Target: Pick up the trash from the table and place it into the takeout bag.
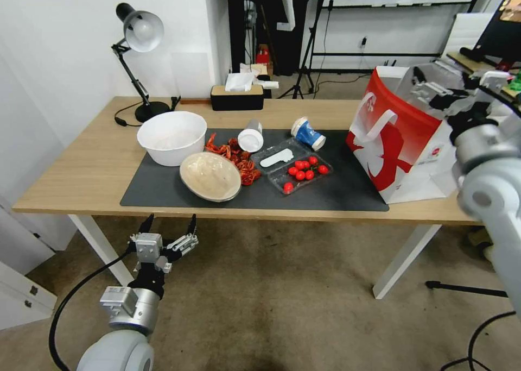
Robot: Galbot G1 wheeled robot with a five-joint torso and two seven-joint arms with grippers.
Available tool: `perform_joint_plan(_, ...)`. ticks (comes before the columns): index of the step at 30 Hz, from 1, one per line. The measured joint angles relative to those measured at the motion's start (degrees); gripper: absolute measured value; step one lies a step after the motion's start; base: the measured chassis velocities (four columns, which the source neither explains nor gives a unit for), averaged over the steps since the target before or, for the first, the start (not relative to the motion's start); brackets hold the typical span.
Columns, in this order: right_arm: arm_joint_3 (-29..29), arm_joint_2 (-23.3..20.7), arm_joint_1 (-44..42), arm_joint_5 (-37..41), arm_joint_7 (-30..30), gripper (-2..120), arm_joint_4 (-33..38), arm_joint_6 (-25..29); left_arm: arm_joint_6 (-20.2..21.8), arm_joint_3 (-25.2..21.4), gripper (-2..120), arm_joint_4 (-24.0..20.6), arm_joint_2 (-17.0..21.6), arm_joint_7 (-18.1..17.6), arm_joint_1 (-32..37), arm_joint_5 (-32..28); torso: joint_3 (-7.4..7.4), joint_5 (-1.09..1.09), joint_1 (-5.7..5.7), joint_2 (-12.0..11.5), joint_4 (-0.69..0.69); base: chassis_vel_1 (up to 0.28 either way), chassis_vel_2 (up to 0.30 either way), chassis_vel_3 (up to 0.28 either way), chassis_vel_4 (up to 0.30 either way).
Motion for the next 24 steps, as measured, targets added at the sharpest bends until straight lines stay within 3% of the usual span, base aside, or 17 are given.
perform_joint_plan(4,0.1,2.0,-5.2,-2.4,-1.2,100,2.3,1.7,0.0,0.0,100,0.0,0.0,0.0,0.0,-0.1,0.00,-0.01,0.00,0.0,-0.01,0.000,0.000,0.000,0.000)
perform_joint_plan(6,0.0,5.5,-14.0,-7.9,-3.9,100,4.9,8.9,0.0,0.0,100,0.1,0.1,0.0,0.0,-0.2,0.00,-0.02,0.00,0.0,-0.02,0.000,0.000,0.000,0.000)
perform_joint_plan(14,-3.4,11.9,-28.3,-20.7,-6.0,100,6.1,19.8,0.0,0.0,100,0.3,0.3,0.1,0.0,-0.5,0.00,-0.02,0.00,0.0,-0.01,0.000,0.000,0.000,0.000)
perform_joint_plan(16,-4.7,14.1,-33.1,-24.5,-6.0,100,4.9,23.1,0.0,0.0,100,0.4,0.5,0.2,0.1,-0.6,0.00,-0.01,0.00,0.0,0.00,0.000,0.000,0.000,0.000)
perform_joint_plan(24,-8.4,19.2,-38.8,-31.5,-5.8,100,-2.7,29.9,0.0,0.1,100,0.8,0.5,0.3,0.3,-0.7,0.00,0.03,0.00,0.0,-0.01,0.000,0.000,0.000,0.000)
